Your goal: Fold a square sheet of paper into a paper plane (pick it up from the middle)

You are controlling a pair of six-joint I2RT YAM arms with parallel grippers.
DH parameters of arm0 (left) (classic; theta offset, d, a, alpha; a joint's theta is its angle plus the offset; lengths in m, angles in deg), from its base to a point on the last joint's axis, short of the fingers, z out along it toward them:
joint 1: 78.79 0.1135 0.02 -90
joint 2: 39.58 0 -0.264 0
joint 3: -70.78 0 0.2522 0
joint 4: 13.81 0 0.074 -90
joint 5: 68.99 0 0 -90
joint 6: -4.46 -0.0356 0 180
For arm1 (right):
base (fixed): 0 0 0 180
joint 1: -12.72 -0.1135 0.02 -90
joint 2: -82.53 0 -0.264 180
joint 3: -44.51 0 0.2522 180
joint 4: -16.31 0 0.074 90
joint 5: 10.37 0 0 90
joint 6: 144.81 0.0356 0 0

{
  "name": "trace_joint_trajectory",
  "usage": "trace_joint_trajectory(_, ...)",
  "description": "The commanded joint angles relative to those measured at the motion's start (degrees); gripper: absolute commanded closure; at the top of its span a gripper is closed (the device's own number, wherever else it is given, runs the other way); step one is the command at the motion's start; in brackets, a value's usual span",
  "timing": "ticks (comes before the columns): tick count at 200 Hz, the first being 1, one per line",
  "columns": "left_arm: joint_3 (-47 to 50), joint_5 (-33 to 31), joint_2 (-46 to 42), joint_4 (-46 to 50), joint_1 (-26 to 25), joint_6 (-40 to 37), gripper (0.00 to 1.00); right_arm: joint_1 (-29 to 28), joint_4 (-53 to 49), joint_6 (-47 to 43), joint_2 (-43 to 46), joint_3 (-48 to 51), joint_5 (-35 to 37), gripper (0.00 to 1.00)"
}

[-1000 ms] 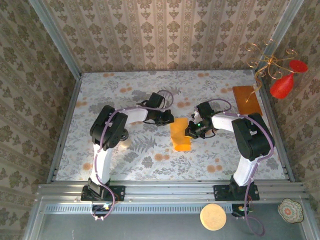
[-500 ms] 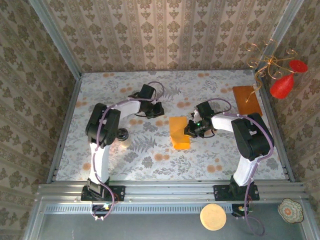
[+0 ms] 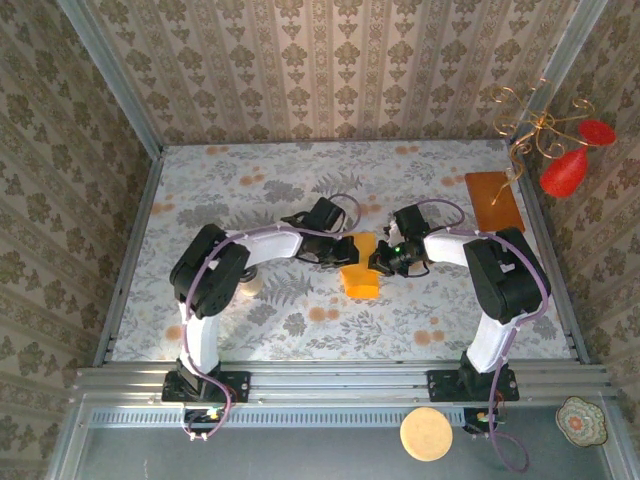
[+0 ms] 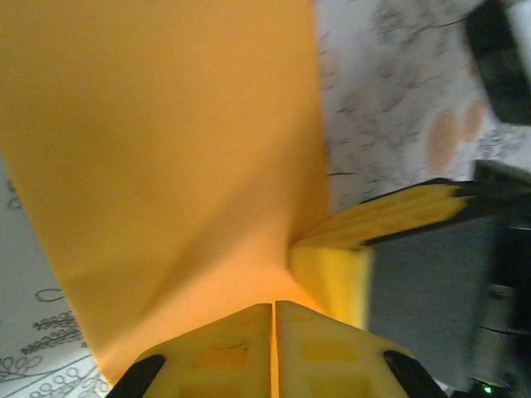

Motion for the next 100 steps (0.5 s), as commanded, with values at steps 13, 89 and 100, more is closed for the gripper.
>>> trace_joint_trajectory(13,2.14,1.46,0.82,-0.81,0.78,2.57,0.89,0.20,-6.15,0.61,-4.32,3.74,12.24,0.93)
trace_joint_trajectory(89,10.47,-1.61,-2.96,3.88,4.64,-0.78,0.89,0.67,-6.96,0.62,-5.33,3.92,14.24,0.93)
trace_joint_trajectory(100,11.33,-2.17,-5.37,4.72,5.78,-1.50,0.89,0.80,-6.96,0.65,-5.33,3.92,14.31,0.93)
